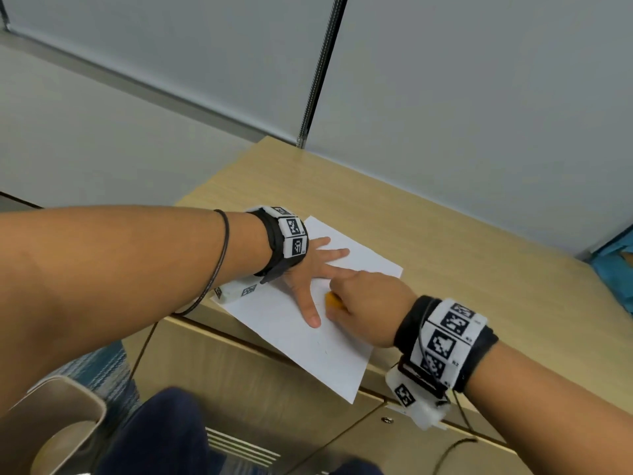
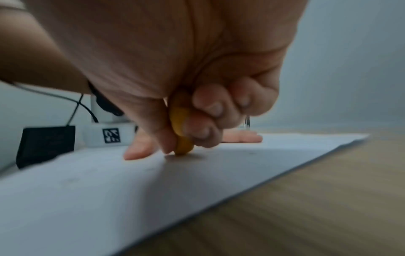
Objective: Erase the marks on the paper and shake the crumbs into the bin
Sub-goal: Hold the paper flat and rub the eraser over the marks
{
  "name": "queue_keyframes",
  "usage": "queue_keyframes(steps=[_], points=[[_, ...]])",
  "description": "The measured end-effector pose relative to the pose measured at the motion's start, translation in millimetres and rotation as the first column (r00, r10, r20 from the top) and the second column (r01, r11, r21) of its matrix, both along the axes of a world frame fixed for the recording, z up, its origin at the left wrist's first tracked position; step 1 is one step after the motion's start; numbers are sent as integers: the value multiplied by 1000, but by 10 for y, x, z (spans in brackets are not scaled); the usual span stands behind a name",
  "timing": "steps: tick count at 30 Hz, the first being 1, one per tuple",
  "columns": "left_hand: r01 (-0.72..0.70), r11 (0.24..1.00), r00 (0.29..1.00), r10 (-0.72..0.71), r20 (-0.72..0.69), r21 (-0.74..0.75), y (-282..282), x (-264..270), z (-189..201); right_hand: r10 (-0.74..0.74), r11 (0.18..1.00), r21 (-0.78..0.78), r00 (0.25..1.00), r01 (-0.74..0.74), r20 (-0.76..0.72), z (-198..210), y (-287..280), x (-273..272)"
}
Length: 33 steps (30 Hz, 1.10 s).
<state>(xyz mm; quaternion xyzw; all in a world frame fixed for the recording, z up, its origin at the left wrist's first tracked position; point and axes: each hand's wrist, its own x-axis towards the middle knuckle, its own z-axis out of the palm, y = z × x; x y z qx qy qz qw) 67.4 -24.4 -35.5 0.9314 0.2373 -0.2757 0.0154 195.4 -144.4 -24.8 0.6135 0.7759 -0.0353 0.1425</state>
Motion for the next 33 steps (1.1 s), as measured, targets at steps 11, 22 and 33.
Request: queue_keyframes(steps=[11,22,33], points=[[2,1000,1000,-2,6,-8,39,7,-48,-31,999,-43,999,29,-44,16,24,95],[-27,1000,1000,27,14,-9,53,23,-38,-45,995,-88,997,40,-58,113,281,152],[-33,999,999,33,11,14,111,53,-70,6,1000,-29,998,-8,-64,65,467,220]])
